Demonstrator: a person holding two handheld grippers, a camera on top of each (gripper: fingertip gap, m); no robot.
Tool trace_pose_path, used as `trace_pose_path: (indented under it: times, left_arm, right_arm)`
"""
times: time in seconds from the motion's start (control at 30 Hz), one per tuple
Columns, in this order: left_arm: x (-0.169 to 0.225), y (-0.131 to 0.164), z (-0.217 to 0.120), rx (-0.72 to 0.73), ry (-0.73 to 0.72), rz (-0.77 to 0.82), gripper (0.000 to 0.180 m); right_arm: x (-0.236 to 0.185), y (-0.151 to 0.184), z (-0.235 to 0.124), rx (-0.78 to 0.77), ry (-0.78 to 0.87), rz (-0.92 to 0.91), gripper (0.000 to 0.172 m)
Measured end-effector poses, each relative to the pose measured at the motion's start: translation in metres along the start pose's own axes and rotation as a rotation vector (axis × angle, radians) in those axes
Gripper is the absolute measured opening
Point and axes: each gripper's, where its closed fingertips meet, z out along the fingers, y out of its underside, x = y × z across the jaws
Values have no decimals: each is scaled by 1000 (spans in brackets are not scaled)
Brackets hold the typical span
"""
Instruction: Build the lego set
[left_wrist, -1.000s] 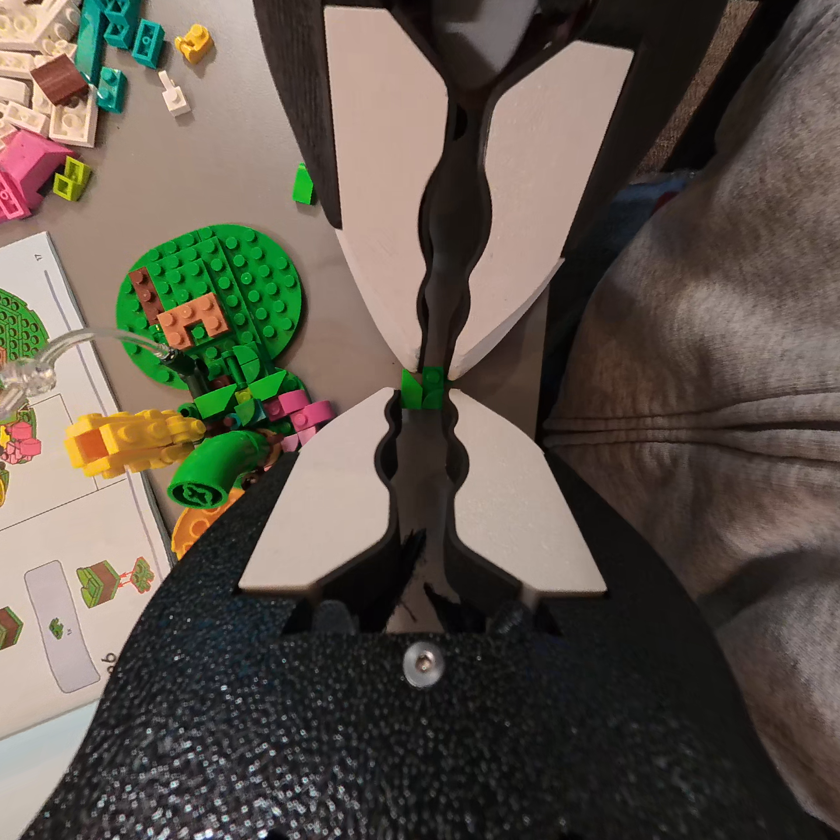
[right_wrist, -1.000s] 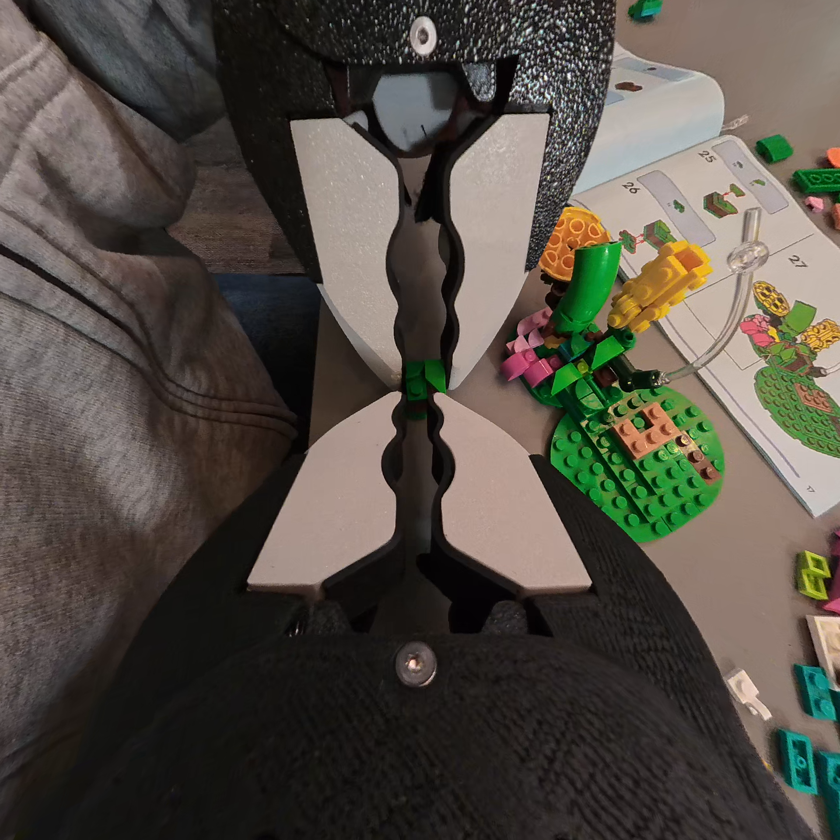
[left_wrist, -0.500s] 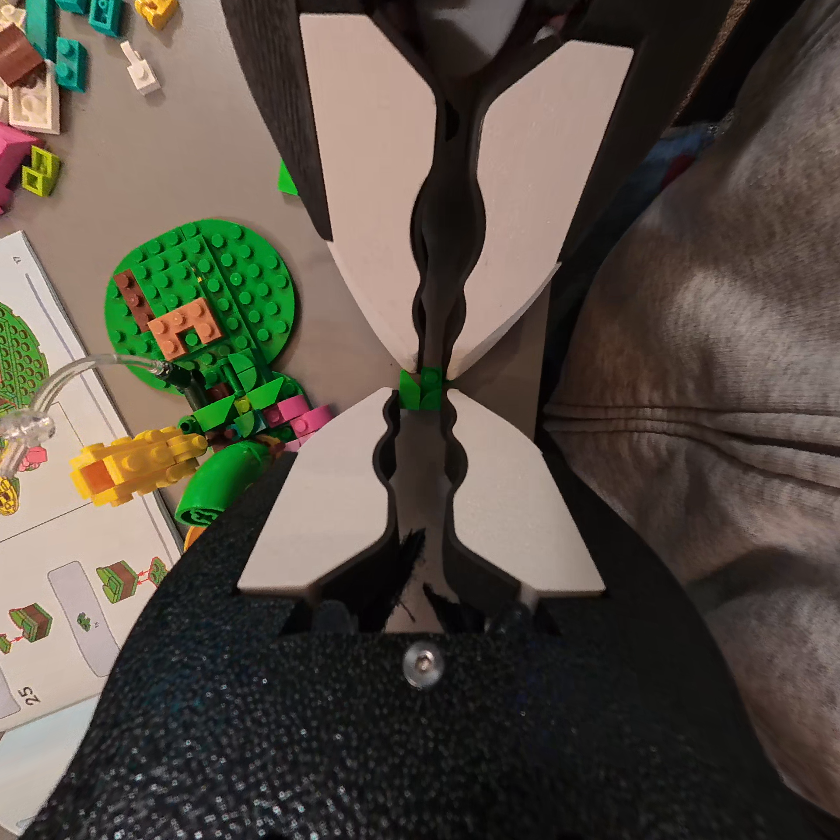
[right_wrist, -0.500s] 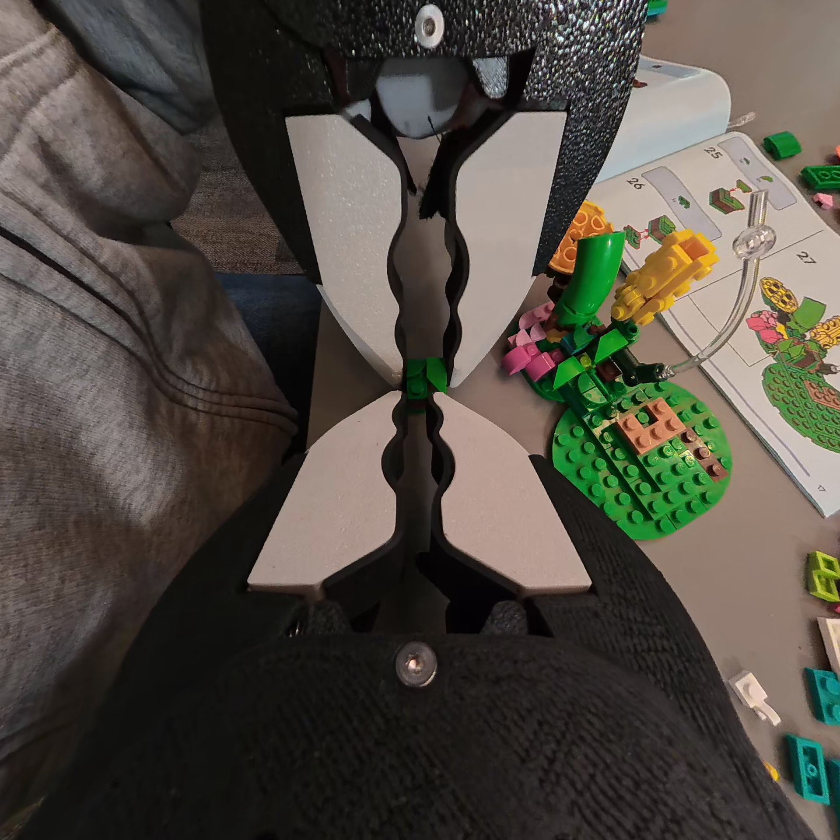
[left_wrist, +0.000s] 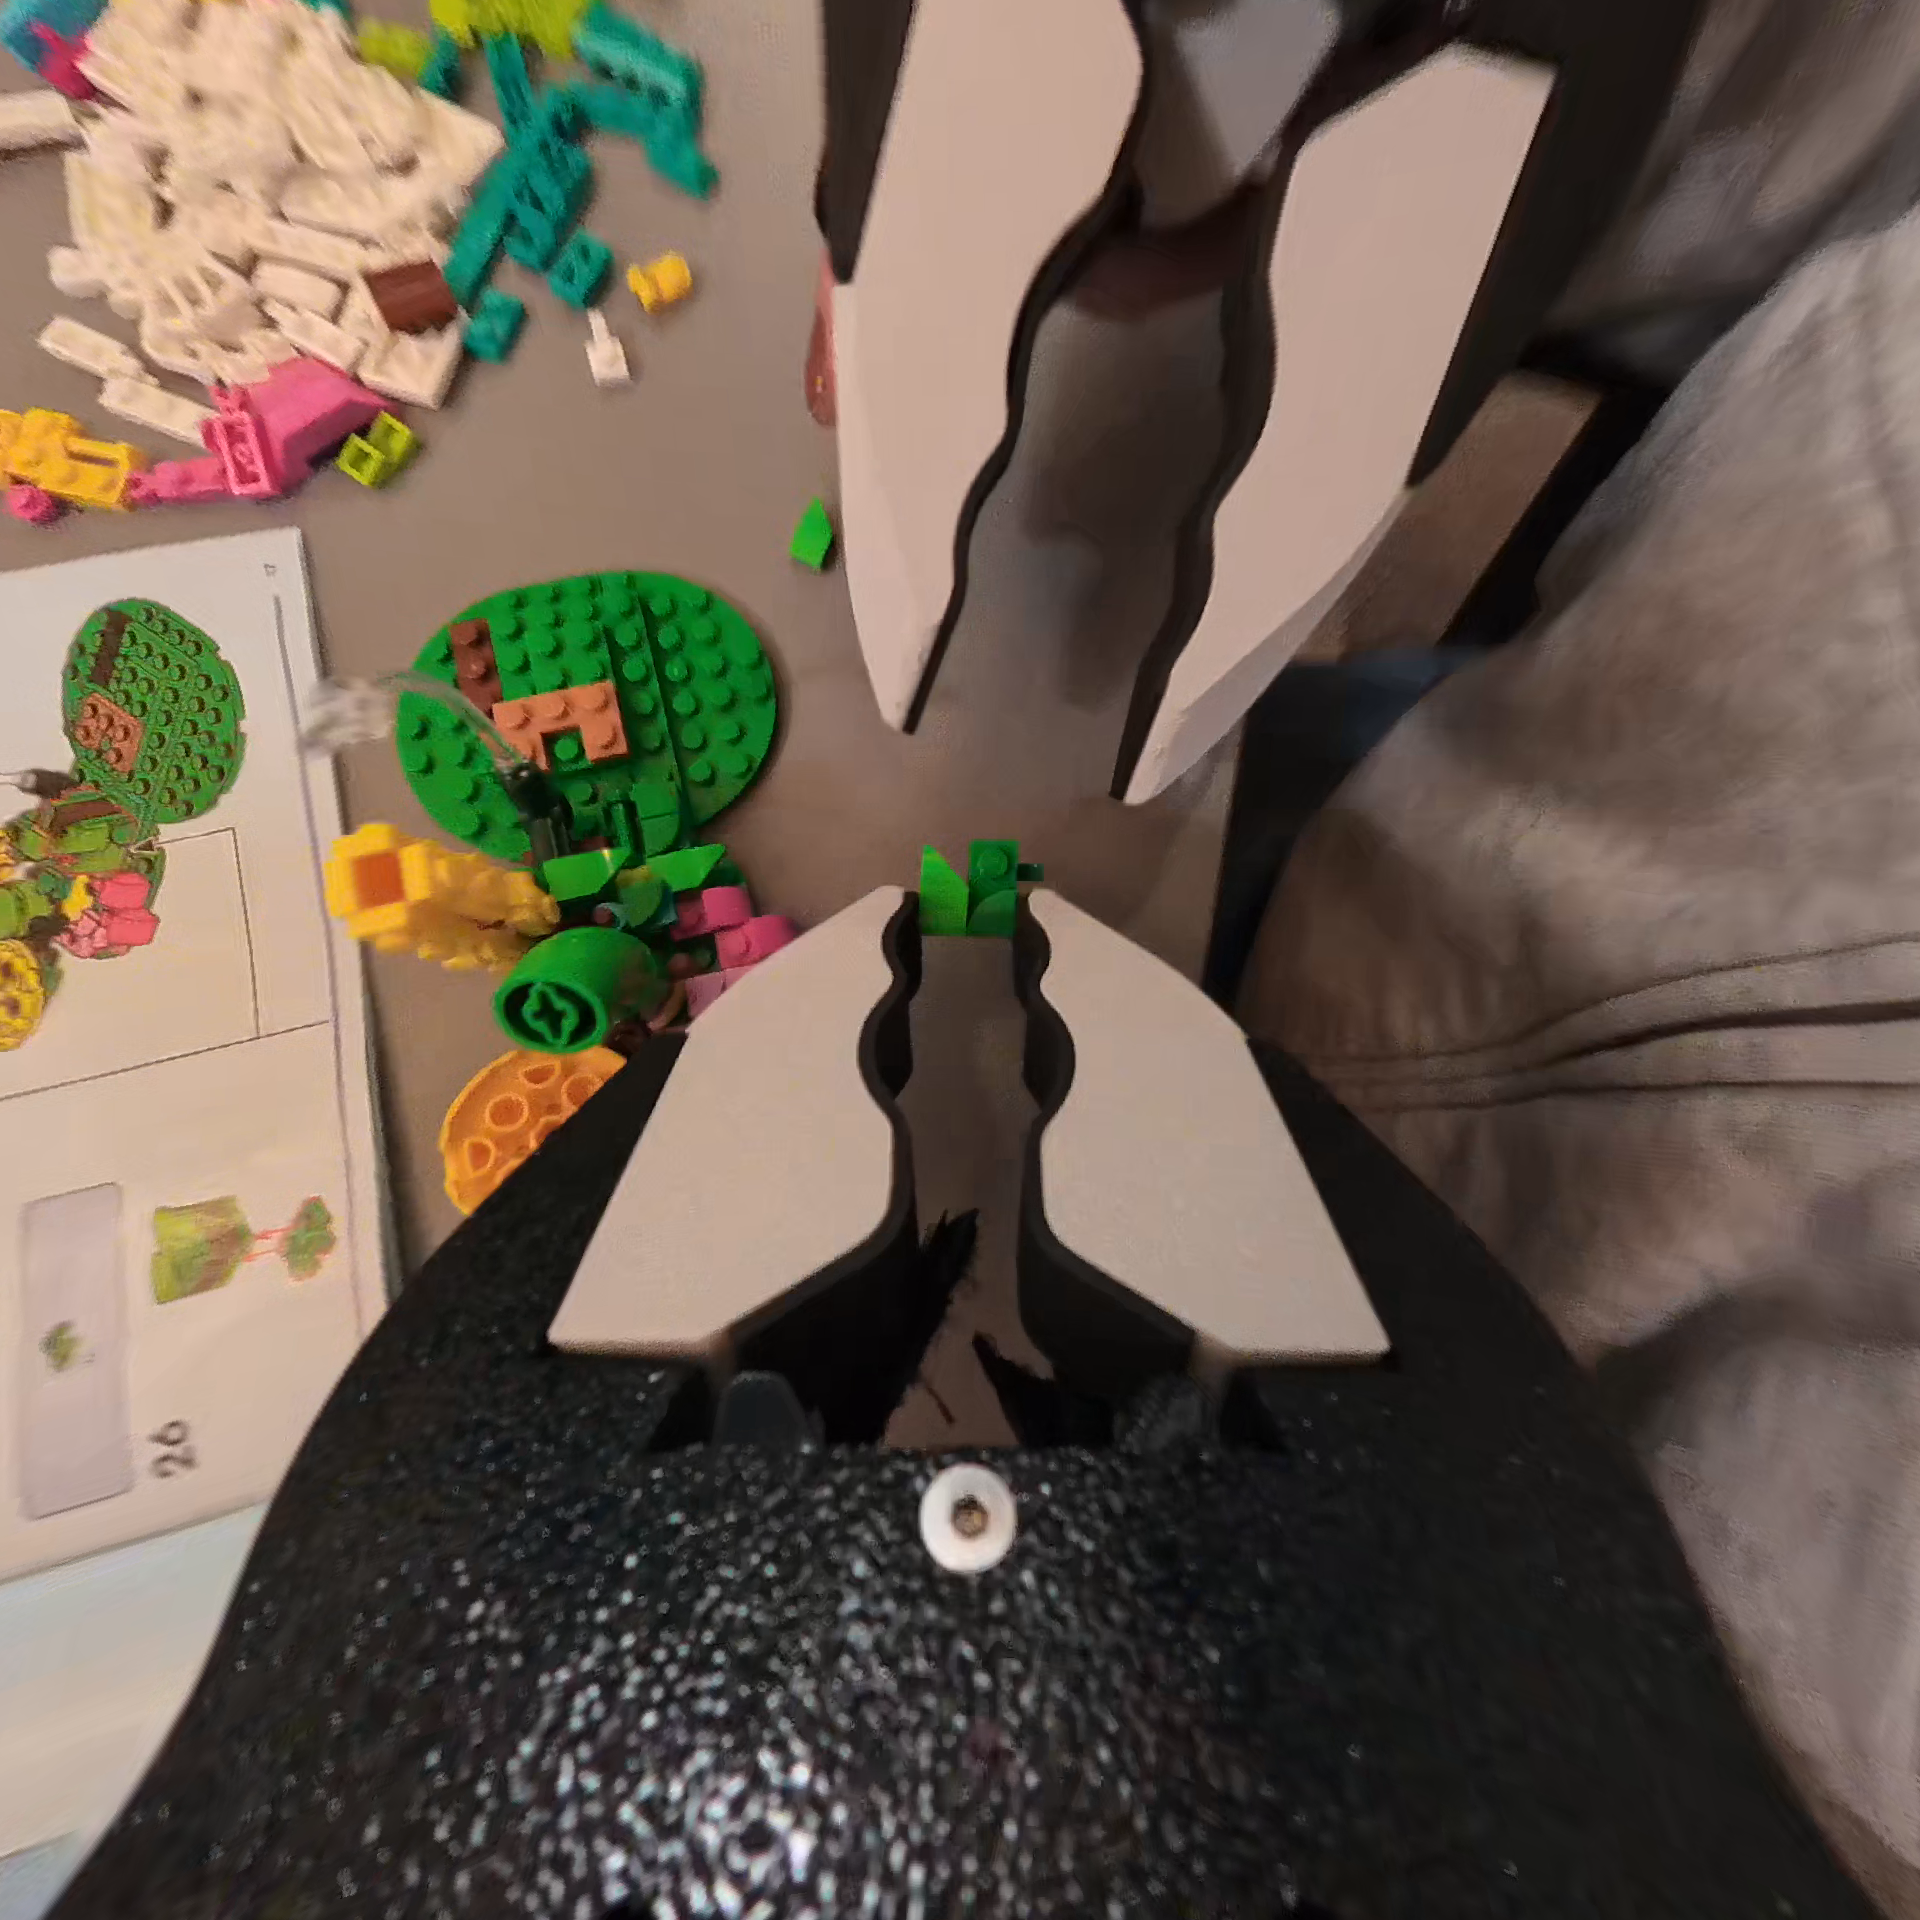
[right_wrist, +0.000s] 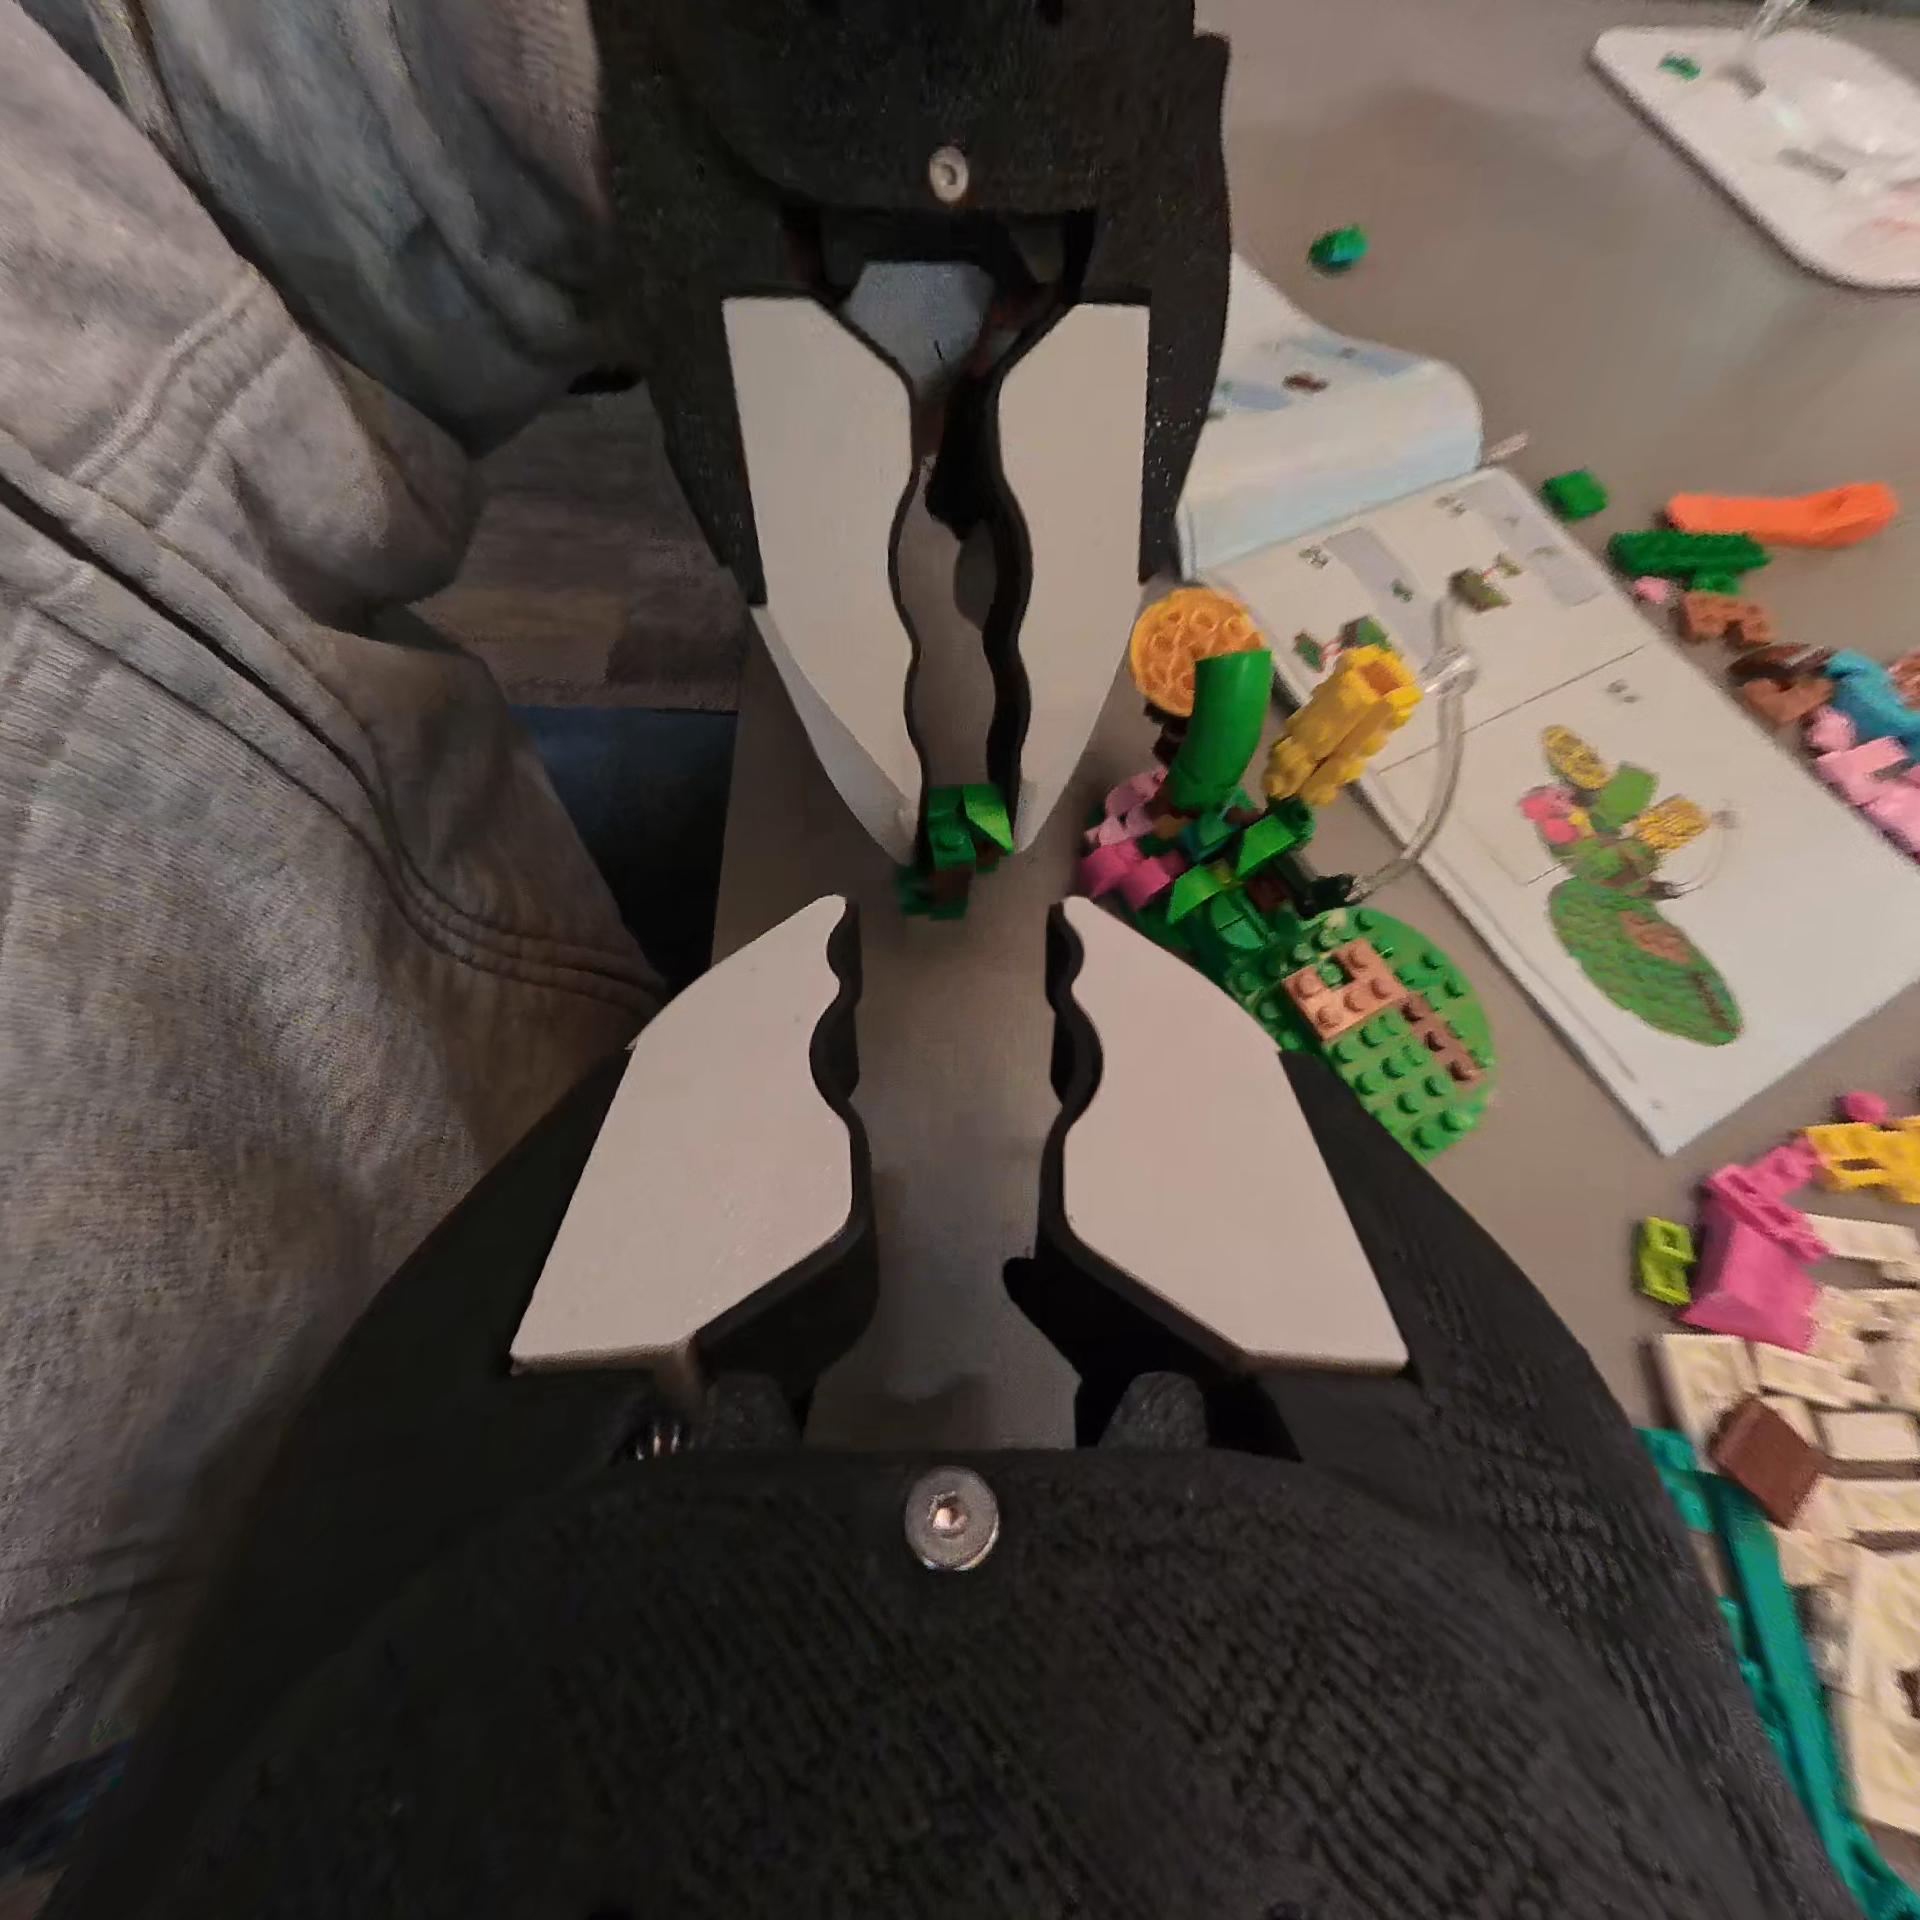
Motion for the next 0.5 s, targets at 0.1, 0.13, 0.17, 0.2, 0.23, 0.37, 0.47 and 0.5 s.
trace_pose_path:
  times: [0.1, 0.13, 0.17, 0.2, 0.23, 0.37, 0.47, 0.5]
  left_arm:
    - [9, -17, -17, 178, 150, -161, 16]
    - [13, -21, -22, 213, 224, -230, 16]
    - [16, -23, -27, 233, 285, -285, 16]
    - [17, -25, -30, 253, 328, -325, 16]
    - [18, -28, -32, 278, 366, -356, 16]
    - [29, -36, -43, 352, 551, -439, 16]
    - [34, -36, -44, 356, 630, -462, 16]
    - [35, -35, -42, 344, 636, -467, 16]
  right_arm:
    - [2, -12, -7, 38, 16, -78, 37]
    - [0, -17, -9, 55, 8, -112, 38]
    - [-3, -22, -9, 75, -3, -146, 40]
    - [-7, -28, -10, 95, -19, -183, 41]
    - [-10, -32, -10, 116, -33, -223, 43]
    - [-19, -40, -7, 141, -38, -405, 43]
    - [-20, -41, -3, 127, -38, -469, 42]
    - [-22, -42, -3, 136, -46, -476, 40]
